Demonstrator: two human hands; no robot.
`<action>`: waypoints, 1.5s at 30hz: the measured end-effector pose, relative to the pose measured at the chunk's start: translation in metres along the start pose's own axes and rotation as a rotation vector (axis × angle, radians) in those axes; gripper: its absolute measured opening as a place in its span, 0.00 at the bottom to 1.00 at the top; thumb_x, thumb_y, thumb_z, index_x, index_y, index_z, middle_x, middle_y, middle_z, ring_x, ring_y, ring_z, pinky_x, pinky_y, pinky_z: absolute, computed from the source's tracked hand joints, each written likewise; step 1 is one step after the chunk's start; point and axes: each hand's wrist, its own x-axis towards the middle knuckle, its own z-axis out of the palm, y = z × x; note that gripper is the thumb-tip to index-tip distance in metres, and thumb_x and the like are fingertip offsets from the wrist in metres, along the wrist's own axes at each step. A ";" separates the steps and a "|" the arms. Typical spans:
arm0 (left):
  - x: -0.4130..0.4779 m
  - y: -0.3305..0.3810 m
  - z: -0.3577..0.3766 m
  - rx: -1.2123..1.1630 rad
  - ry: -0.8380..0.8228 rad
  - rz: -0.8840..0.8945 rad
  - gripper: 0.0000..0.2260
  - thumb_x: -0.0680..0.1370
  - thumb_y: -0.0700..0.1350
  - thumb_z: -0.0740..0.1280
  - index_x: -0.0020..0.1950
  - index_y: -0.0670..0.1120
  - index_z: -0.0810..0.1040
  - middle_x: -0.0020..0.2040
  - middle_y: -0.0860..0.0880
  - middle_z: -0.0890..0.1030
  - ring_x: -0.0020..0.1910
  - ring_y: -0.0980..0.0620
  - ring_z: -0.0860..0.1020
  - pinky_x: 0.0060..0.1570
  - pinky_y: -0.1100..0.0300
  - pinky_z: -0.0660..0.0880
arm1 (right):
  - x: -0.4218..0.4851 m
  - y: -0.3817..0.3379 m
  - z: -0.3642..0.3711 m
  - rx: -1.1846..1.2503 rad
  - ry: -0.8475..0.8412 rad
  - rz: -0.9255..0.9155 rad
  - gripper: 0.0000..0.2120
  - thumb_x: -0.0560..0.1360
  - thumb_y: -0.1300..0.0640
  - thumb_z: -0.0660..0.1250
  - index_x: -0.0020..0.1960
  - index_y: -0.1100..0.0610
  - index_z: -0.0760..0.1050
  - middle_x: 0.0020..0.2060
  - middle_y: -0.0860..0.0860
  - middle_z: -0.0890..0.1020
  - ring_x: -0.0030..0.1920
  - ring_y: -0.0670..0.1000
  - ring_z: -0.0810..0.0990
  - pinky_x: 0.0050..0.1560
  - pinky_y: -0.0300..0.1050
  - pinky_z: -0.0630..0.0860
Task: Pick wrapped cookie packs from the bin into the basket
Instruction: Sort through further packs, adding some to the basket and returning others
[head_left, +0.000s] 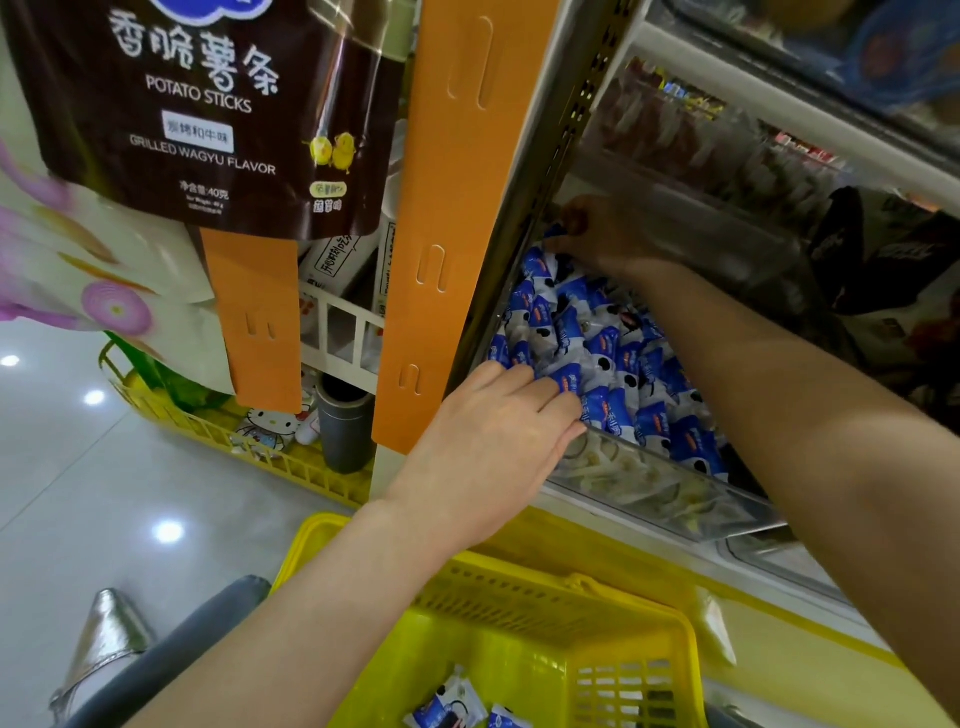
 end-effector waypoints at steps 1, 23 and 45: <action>0.000 0.000 0.000 -0.001 0.001 0.000 0.16 0.78 0.48 0.52 0.48 0.48 0.79 0.40 0.51 0.81 0.39 0.52 0.77 0.43 0.57 0.72 | 0.001 0.000 0.003 0.026 0.042 0.023 0.17 0.73 0.56 0.69 0.58 0.62 0.72 0.51 0.55 0.78 0.50 0.52 0.76 0.49 0.44 0.73; -0.001 0.001 0.000 -0.010 -0.018 -0.006 0.11 0.78 0.47 0.56 0.53 0.46 0.77 0.43 0.50 0.81 0.42 0.50 0.77 0.45 0.56 0.71 | -0.027 0.015 -0.013 -0.047 0.228 0.211 0.12 0.77 0.55 0.63 0.58 0.58 0.75 0.56 0.56 0.79 0.53 0.52 0.76 0.49 0.43 0.68; -0.035 0.061 -0.014 -1.190 0.154 -0.720 0.09 0.79 0.43 0.59 0.51 0.37 0.73 0.41 0.43 0.78 0.38 0.55 0.76 0.43 0.61 0.74 | -0.294 -0.047 0.011 0.640 0.214 -0.056 0.13 0.75 0.61 0.65 0.54 0.46 0.67 0.44 0.39 0.76 0.44 0.35 0.76 0.47 0.30 0.72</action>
